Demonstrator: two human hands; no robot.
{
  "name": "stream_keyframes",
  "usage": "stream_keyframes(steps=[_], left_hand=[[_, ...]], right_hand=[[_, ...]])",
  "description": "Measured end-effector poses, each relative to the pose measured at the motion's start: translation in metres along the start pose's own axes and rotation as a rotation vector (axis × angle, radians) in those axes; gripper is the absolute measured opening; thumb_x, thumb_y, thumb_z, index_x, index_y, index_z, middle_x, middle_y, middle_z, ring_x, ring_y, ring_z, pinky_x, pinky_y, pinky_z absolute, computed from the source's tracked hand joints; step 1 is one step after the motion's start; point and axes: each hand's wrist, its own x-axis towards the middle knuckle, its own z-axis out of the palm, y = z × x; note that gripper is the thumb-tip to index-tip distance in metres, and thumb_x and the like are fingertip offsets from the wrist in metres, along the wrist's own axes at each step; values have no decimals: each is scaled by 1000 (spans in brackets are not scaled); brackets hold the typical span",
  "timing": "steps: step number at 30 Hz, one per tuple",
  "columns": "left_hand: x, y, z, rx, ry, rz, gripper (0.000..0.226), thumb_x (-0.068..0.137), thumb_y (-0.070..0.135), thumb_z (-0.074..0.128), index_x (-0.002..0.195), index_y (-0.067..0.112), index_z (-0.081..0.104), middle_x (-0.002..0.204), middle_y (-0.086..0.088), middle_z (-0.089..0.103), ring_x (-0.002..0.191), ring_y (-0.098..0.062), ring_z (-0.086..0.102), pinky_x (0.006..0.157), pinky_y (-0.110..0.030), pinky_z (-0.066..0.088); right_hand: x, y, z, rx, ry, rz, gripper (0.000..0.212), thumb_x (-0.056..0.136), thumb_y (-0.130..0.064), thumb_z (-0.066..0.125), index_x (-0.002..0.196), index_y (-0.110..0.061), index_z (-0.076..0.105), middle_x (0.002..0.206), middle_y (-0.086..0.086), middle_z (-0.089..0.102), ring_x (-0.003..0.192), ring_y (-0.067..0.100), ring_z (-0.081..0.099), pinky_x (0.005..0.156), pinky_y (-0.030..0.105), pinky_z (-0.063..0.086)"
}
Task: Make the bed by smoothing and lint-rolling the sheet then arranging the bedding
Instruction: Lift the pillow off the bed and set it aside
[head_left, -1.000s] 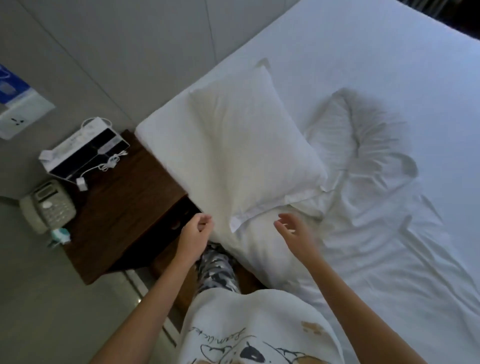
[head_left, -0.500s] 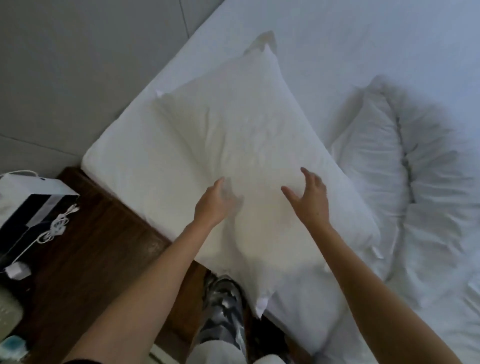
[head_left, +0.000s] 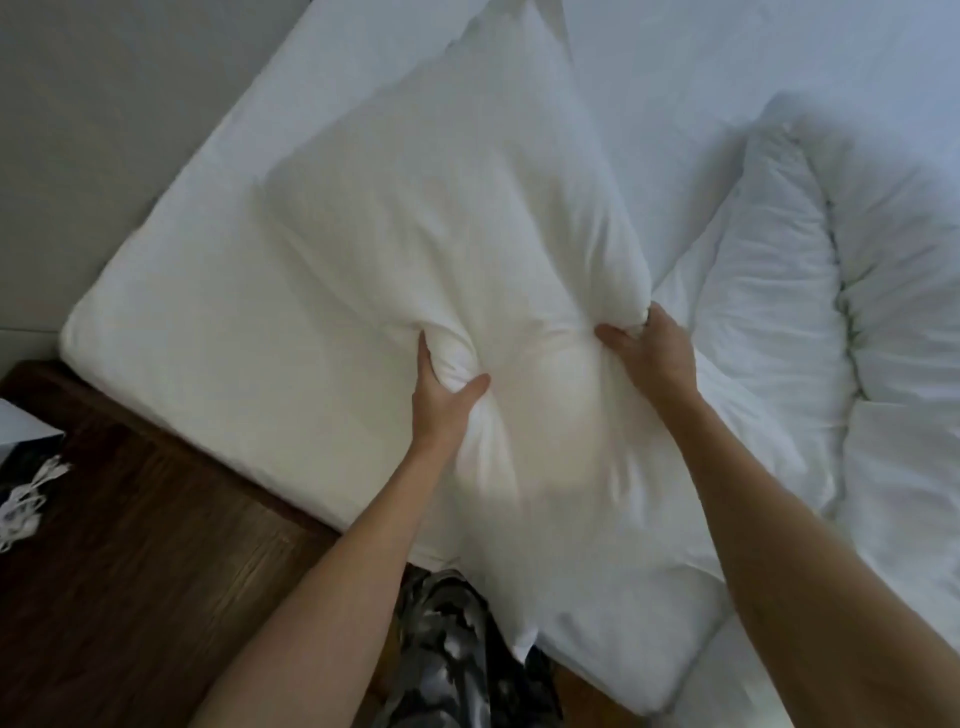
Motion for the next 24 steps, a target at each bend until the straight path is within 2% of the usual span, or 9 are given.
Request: stream_keyframes(steps=[4, 7, 10, 15, 18, 20, 22, 24], left_hand=[[-53, 14, -28, -52, -3, 72, 94, 72, 24, 81, 151, 22, 29, 144, 1, 48, 128, -18, 49, 111, -42, 39], [-106, 30, -46, -40, -48, 154, 89, 75, 18, 79, 151, 20, 31, 145, 2, 47, 130, -18, 47, 113, -43, 36], [-168, 42, -51, 3, -160, 243, 89, 76, 21, 78, 151, 24, 30, 142, 4, 50, 128, -17, 49, 111, -43, 38], [-284, 54, -22, 63, -342, 423, 87, 80, 14, 77, 151, 27, 29, 136, 9, 54, 120, -8, 55, 102, -28, 46], [-358, 54, 5, 122, -445, 554, 86, 80, 12, 77, 150, 26, 30, 136, 13, 52, 114, 7, 54, 96, -15, 45], [-410, 48, 27, 179, -519, 622, 86, 80, 12, 77, 150, 24, 29, 134, 14, 51, 106, 17, 53, 86, -3, 43], [-464, 36, 51, 235, -596, 680, 86, 80, 12, 77, 151, 21, 29, 136, 11, 49, 107, 7, 54, 82, 2, 40], [-517, 16, 81, 279, -682, 729, 86, 80, 9, 77, 150, 16, 29, 136, 9, 48, 108, 6, 50, 79, 4, 38]], right_hand=[[-69, 3, -28, 226, 41, 29, 39, 73, -46, 71, 95, -14, 65, 84, 5, 68, 79, 28, 64, 72, 43, 54], [-136, 19, -48, 377, 101, 45, 26, 76, -36, 74, 89, -16, 65, 80, 4, 69, 76, 26, 65, 67, 39, 53], [-205, 53, -72, 519, 194, 98, 27, 75, -35, 74, 91, -14, 69, 80, 1, 70, 75, 21, 65, 68, 37, 52], [-322, 130, -127, 720, 402, 122, 16, 77, -25, 77, 85, -14, 69, 70, -8, 66, 62, 7, 60, 58, 24, 49], [-400, 184, -159, 822, 554, 126, 15, 78, -21, 77, 90, -20, 68, 80, -4, 69, 72, 10, 64, 65, 22, 51], [-457, 224, -174, 899, 648, 128, 21, 79, -19, 78, 98, -21, 68, 87, -7, 69, 76, 5, 65, 69, 14, 51], [-516, 268, -183, 936, 745, 164, 24, 79, -19, 78, 100, -19, 68, 87, -11, 67, 75, 2, 64, 68, 8, 48], [-572, 315, -188, 967, 843, 241, 23, 78, -22, 79, 97, -19, 66, 84, -14, 65, 74, -2, 61, 65, 4, 46]])
